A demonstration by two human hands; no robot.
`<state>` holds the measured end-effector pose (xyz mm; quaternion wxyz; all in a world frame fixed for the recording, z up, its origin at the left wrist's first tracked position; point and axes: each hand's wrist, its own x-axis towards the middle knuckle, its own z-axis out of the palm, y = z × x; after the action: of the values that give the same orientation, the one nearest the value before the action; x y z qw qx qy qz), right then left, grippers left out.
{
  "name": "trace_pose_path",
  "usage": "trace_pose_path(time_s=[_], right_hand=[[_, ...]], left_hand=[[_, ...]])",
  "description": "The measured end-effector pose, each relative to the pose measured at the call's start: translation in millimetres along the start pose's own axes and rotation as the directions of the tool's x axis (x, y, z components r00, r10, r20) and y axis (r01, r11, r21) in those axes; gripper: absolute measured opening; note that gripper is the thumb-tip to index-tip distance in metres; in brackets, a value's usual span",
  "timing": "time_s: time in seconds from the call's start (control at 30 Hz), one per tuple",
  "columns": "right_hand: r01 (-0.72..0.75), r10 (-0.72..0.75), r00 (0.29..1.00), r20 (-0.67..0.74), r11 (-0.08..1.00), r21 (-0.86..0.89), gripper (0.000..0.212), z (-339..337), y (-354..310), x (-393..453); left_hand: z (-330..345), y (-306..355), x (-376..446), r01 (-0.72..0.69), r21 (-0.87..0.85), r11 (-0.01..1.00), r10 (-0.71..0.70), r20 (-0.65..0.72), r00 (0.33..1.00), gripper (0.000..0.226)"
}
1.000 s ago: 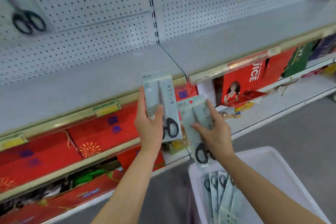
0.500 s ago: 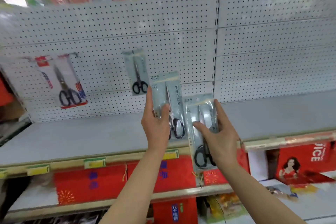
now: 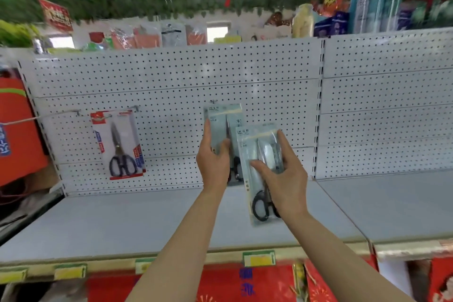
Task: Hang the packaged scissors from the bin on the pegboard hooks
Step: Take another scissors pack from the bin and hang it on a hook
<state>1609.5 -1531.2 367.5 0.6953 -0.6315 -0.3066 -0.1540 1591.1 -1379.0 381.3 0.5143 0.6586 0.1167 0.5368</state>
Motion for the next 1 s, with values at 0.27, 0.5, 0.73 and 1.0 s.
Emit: trace_pose_path(time_s=[0.27,0.5,0.73,1.0], right_hand=[[0.017,-0.017,1.0,-0.021,1.0,0.016,0.082,33.2,12.6,20.5],[0.024,-0.024,0.999,-0.036,1.0,0.013,0.08,45.8,18.1,29.4],[0.02,-0.019,0.999,-0.043,1.0,0.01,0.083,54.4,24.4,35.7],[0.005,-0.005,0.999,-0.047,1.0,-0.001,0.083,69.0,28.0,45.7]], left_hand=[[2.8,-32.0,32.6,0.036,-0.018,0.999,-0.036,0.002,0.999,0.068],[7.6,-45.4,44.2,-0.046,-0.012,0.999,0.046,0.015,0.999,0.066],[8.9,-65.2,41.7,-0.062,0.006,0.998,0.062,-0.057,0.996,0.067],[8.8,-69.4,52.2,0.011,0.088,0.996,-0.011,-0.004,1.0,0.063]])
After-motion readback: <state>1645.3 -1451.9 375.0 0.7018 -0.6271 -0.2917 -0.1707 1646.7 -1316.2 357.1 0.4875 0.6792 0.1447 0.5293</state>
